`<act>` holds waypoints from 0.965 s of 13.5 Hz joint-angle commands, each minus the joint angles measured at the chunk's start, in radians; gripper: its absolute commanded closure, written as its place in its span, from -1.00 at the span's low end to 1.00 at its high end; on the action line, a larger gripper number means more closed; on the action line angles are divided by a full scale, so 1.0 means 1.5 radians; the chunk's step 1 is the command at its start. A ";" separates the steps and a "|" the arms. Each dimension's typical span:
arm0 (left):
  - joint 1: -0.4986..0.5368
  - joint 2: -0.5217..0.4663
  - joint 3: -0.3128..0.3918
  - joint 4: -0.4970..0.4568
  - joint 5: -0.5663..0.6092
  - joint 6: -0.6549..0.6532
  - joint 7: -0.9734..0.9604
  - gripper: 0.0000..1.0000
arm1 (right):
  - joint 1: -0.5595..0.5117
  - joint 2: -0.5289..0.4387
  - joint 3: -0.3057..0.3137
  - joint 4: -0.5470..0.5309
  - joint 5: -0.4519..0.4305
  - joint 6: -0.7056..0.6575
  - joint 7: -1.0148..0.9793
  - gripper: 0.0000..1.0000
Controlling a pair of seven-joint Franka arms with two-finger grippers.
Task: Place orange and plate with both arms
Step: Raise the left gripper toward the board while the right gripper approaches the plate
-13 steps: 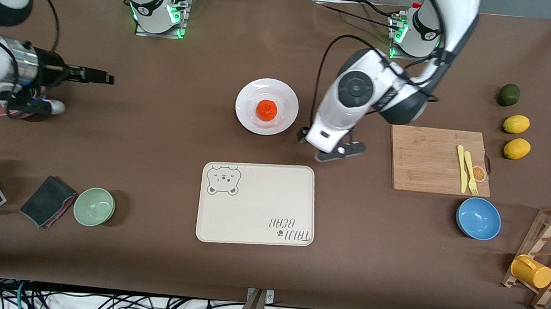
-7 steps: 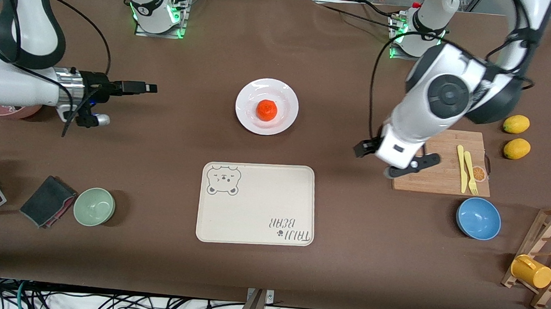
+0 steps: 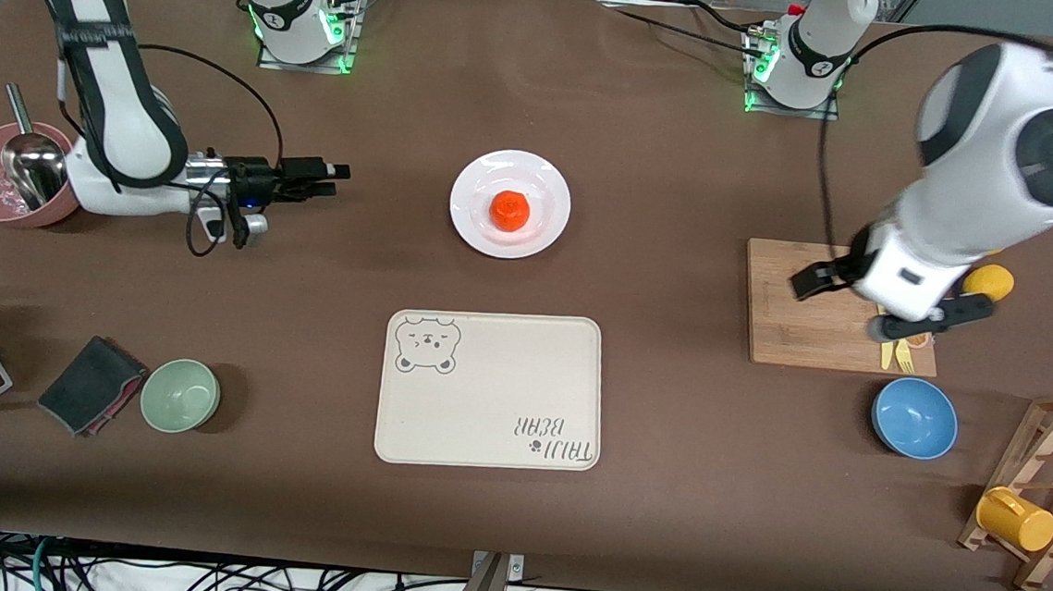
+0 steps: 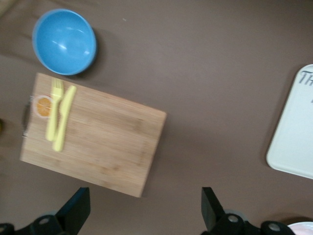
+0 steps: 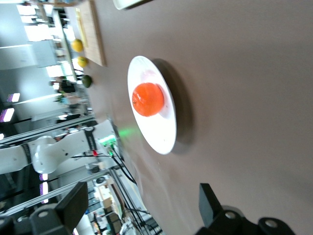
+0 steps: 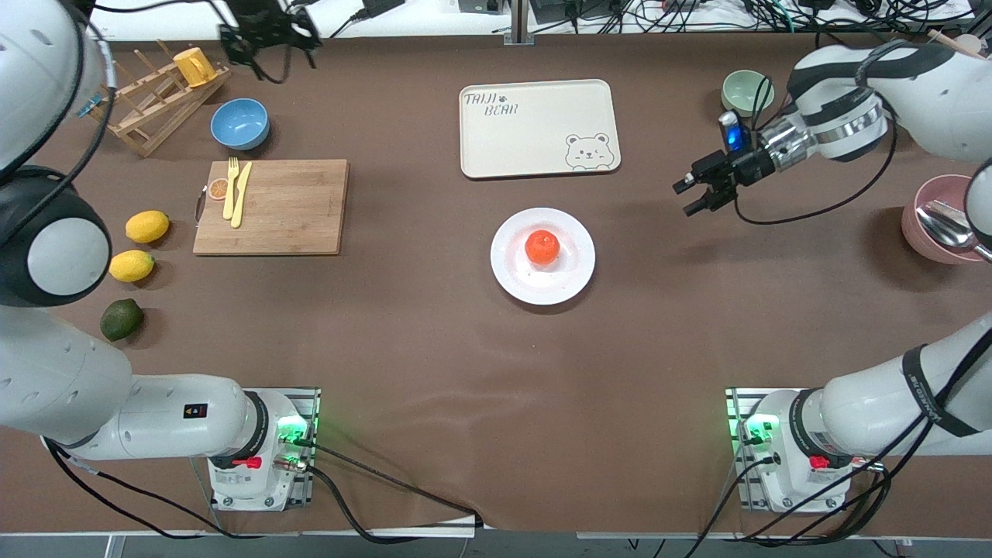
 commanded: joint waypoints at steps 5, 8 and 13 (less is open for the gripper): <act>0.034 -0.063 0.044 -0.015 -0.055 -0.079 0.076 -1.00 | 0.085 0.177 0.004 0.007 0.236 0.026 -0.257 -1.00; 0.034 -0.062 0.044 -0.015 -0.055 -0.078 0.076 -1.00 | 0.144 0.176 0.003 0.007 0.323 0.042 -0.259 -0.99; 0.035 -0.068 0.044 -0.006 -0.056 -0.079 0.082 -1.00 | 0.195 0.177 0.003 0.012 0.356 0.109 -0.259 -0.99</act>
